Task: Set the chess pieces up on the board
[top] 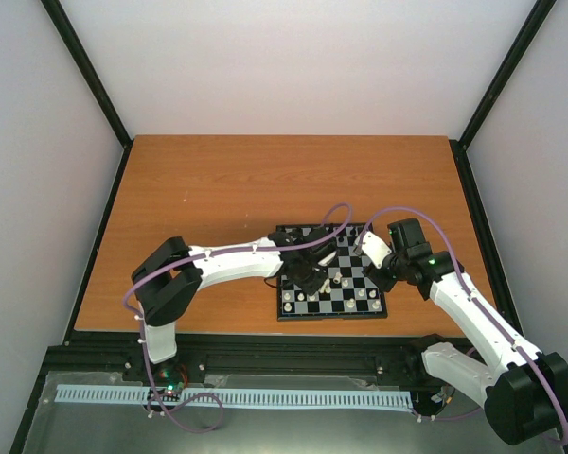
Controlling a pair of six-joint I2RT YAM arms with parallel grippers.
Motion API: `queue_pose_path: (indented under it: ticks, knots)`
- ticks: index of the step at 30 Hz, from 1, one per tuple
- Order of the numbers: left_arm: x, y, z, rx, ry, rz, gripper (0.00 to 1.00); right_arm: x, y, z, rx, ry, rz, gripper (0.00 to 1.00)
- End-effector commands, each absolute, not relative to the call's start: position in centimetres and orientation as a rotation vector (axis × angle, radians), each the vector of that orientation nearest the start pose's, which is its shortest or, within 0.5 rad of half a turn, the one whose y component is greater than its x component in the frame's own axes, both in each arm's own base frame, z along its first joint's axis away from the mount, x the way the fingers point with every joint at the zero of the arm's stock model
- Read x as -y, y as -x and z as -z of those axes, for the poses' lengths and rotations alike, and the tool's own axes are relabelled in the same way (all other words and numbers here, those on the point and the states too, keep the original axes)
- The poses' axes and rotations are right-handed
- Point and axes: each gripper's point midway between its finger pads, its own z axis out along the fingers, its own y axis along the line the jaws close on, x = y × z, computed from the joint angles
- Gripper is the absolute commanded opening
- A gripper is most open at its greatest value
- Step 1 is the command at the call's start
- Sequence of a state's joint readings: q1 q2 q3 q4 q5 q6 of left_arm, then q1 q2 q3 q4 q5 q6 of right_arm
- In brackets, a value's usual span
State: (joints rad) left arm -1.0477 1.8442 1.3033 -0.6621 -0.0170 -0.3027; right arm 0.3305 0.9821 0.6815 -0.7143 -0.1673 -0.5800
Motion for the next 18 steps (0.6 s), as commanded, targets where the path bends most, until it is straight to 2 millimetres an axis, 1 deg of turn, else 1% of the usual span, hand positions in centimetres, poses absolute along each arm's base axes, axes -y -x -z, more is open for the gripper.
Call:
queue_pose_path:
  ticks: [1, 6, 10, 18]
  knots:
    - [38.1, -21.7, -6.3, -2.64, -0.953, 0.353, 0.41, -10.8, -22.9, -10.9, -2.284, 1.184, -0.125, 0.46]
    - [38.3, -21.8, -5.5, -2.656, -0.946, 0.344, 0.41, -10.8, -23.0, -10.9, -2.284, 1.185, -0.125, 0.46]
    - [37.8, -22.2, -5.0, -2.665, -0.926, 0.286, 0.41, -10.9, -22.9, -10.9, -2.285, 1.186, -0.127, 0.46]
    - [36.9, -22.3, -4.8, -2.67, -0.939, 0.225, 0.39, -10.8, -22.9, -10.7, -2.292, 1.189, -0.129, 0.46]
